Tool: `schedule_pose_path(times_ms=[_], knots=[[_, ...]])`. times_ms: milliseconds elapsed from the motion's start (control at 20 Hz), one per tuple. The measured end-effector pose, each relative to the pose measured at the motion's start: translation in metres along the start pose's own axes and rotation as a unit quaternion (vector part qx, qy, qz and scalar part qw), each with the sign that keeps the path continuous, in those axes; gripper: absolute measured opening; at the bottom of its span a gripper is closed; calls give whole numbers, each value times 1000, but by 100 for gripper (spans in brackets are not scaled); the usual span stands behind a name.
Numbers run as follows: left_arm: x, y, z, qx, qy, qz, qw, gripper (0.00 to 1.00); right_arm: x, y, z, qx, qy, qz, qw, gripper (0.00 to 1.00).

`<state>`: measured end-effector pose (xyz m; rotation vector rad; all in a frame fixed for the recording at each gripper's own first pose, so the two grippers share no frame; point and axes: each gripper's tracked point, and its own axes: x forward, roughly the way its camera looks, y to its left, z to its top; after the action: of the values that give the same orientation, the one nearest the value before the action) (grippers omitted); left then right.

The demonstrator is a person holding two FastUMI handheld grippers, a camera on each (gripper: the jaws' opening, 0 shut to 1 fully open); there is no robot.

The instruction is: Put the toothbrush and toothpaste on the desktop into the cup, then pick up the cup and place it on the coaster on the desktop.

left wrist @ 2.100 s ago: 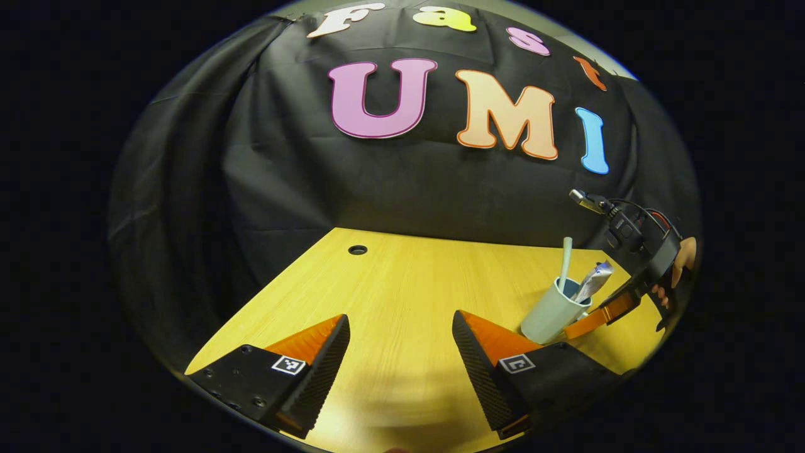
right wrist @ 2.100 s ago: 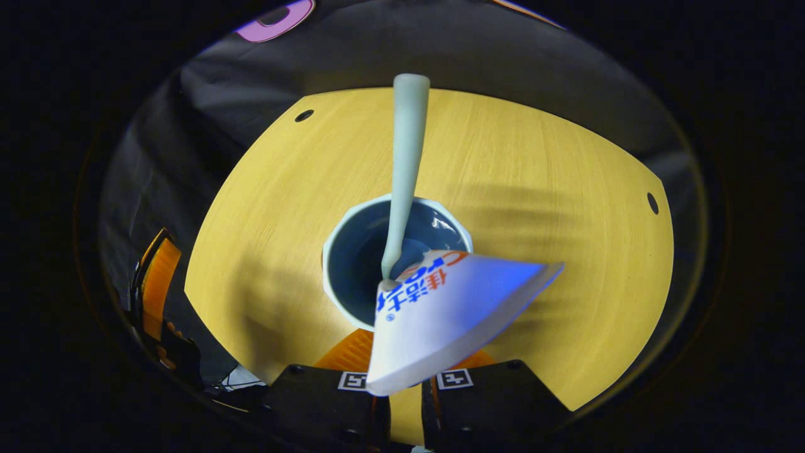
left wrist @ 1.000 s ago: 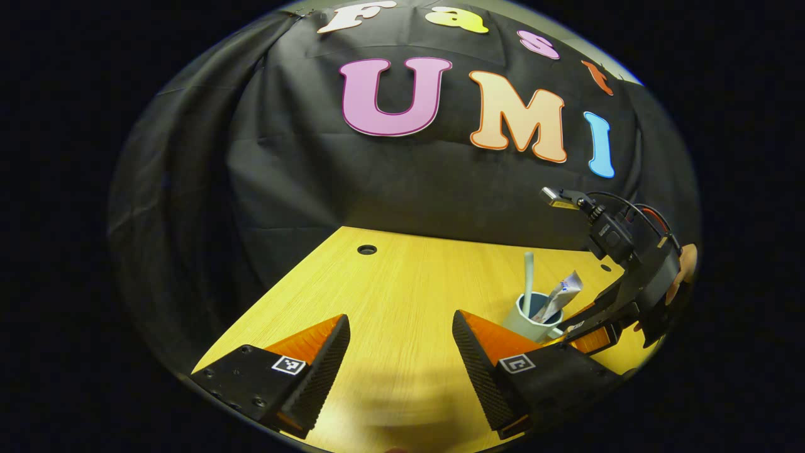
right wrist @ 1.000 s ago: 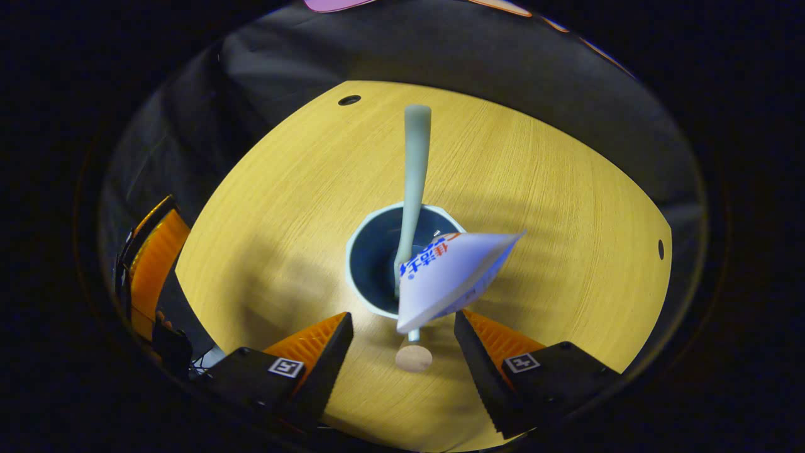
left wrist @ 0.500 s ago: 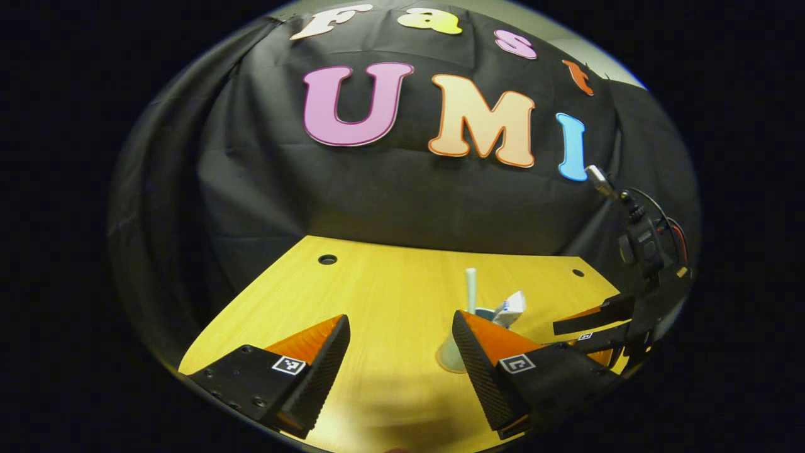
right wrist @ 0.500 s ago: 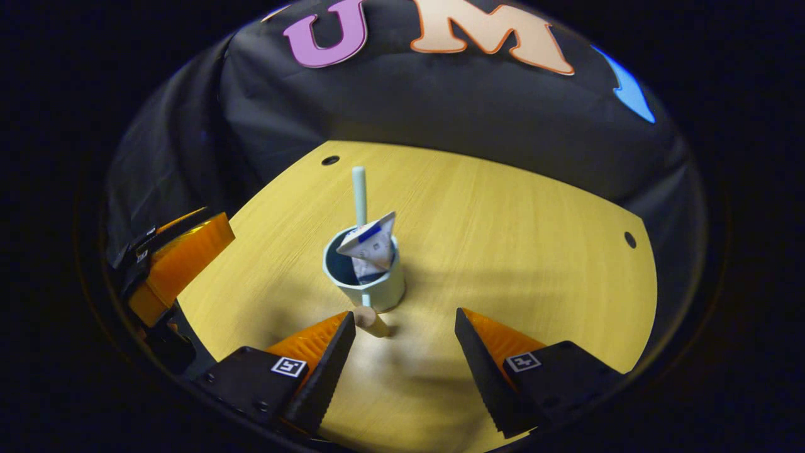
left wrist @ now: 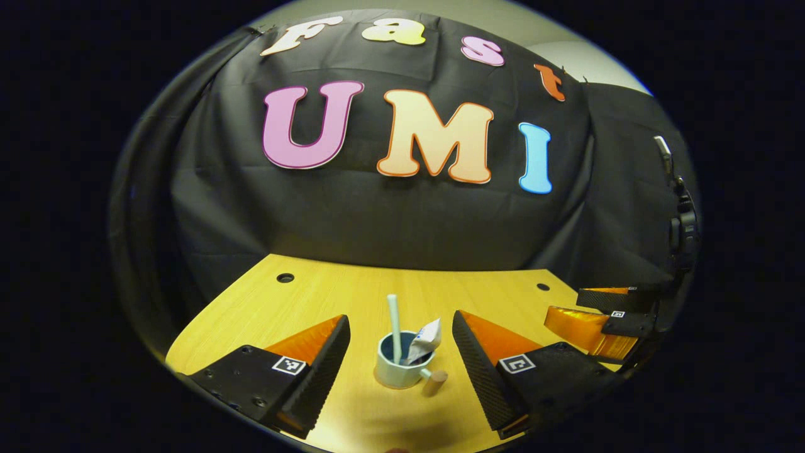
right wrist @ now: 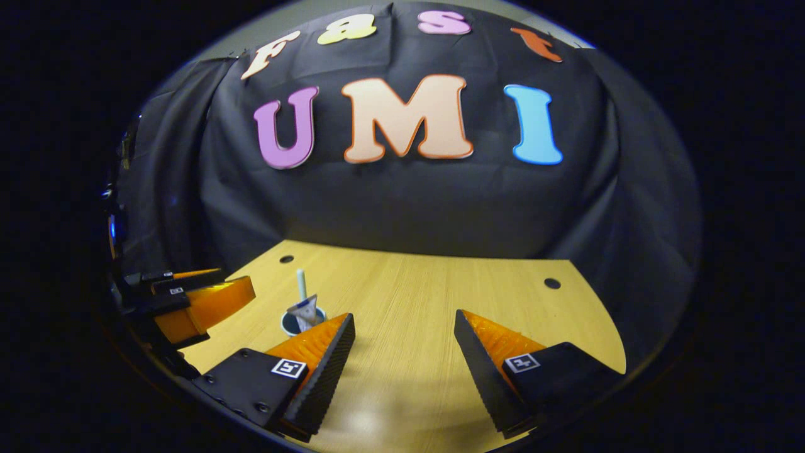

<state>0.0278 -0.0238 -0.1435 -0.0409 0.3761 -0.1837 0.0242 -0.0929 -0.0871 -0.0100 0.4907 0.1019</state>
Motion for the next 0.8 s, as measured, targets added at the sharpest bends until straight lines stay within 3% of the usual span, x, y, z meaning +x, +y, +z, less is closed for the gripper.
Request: schedule_pose_path(times_ms=[200, 800], knots=[[-3, -12, 22, 6, -32, 5, 999, 94, -16, -25, 30, 23, -62, -23, 998, 95], [-13, -4, 53, 11, -64, 23, 998, 94, -29, -45, 75, 32, -119, -39, 992, 98]])
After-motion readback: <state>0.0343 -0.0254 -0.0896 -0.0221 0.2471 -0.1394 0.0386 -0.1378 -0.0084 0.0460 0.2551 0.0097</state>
